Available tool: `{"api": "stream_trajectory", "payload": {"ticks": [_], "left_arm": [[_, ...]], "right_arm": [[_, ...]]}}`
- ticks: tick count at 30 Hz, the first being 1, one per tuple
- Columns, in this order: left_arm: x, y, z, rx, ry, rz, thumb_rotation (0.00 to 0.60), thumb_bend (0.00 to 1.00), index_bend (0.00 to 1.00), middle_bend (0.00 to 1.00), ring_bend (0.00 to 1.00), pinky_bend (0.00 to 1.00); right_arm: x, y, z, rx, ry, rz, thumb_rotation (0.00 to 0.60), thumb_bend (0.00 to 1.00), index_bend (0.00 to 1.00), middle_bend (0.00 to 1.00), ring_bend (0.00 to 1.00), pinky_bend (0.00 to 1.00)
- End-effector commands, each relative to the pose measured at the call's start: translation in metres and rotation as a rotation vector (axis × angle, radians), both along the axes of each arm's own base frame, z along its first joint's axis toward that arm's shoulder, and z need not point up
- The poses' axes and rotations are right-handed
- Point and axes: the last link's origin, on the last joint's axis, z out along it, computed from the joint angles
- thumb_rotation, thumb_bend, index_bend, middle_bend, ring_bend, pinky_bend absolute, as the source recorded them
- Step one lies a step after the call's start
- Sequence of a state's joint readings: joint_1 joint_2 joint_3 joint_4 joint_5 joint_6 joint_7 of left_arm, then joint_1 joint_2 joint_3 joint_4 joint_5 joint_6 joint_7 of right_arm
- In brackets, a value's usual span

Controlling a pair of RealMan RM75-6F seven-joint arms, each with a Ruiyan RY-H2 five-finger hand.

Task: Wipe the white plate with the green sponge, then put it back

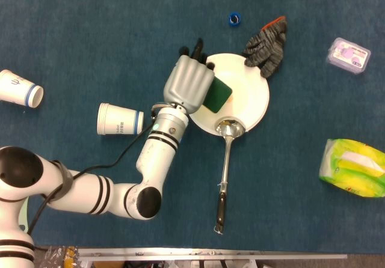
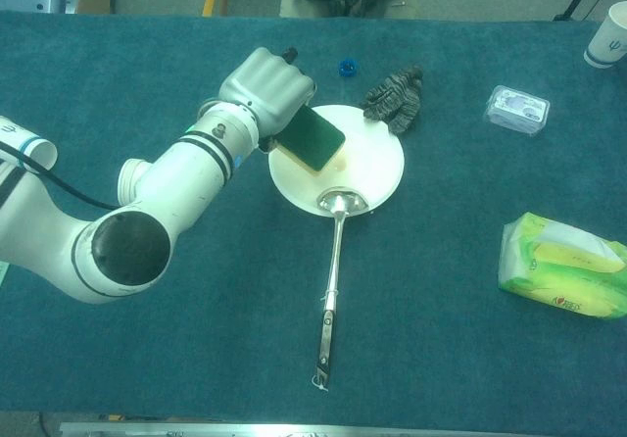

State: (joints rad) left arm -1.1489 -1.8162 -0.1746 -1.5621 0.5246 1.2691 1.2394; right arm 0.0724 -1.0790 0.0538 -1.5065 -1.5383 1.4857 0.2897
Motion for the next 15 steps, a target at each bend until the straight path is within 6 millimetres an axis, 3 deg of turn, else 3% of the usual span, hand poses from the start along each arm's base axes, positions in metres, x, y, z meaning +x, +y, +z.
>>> {"api": "stream_trajectory", "payload": {"ticks": [1,15], "left_arm": [[0.007,0.001,-0.005,0.003,0.014,-0.022,0.600,0.25,0.41,0.25,0.05,0.24],[0.013,0.006,-0.029,-0.021,0.083,-0.087,0.600,0.25,0.41,0.25,0.05,0.24]], "right_arm": [[-0.001,-0.001,0.000,0.001,0.000,-0.002,0.600,0.32,0.17,0.24,0.12,0.26],[-0.006,-0.005,0.000,-0.003,-0.002,-0.020,0.600,0.32,0.17,0.24,0.12,0.26]]}}
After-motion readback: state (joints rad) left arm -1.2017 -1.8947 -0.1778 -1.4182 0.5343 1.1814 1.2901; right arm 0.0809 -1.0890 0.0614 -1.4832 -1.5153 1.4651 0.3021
